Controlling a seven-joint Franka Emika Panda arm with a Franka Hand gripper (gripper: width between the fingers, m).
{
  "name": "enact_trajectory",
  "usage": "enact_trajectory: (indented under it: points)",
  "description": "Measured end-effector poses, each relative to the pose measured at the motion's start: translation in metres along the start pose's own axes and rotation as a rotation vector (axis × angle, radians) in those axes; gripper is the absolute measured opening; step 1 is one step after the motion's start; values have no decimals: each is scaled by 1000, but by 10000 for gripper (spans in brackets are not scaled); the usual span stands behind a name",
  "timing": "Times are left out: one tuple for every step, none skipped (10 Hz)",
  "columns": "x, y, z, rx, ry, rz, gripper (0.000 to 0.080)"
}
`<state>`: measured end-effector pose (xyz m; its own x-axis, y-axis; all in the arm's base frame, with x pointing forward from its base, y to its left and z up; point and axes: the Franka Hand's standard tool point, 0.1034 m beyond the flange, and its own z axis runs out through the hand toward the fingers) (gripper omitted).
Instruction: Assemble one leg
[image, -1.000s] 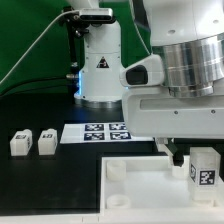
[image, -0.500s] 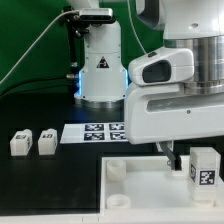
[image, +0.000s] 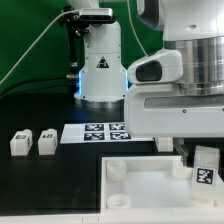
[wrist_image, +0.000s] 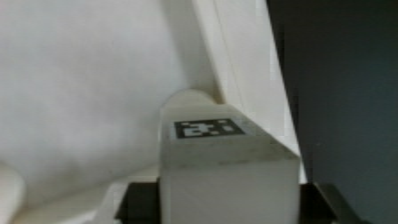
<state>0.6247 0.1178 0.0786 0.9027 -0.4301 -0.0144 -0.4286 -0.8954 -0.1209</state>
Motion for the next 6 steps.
enact_trajectory:
  points:
    - [1,1,0,18,-9,163,306]
    - [0,1,1,21,-10,327,306]
    - [0,1,1,32,-8,482,306]
    - [2,3,2,59,-11,628,306]
    - [3,5,3,88,-24,806,306]
    - [3,7,3,106,-36,930,306]
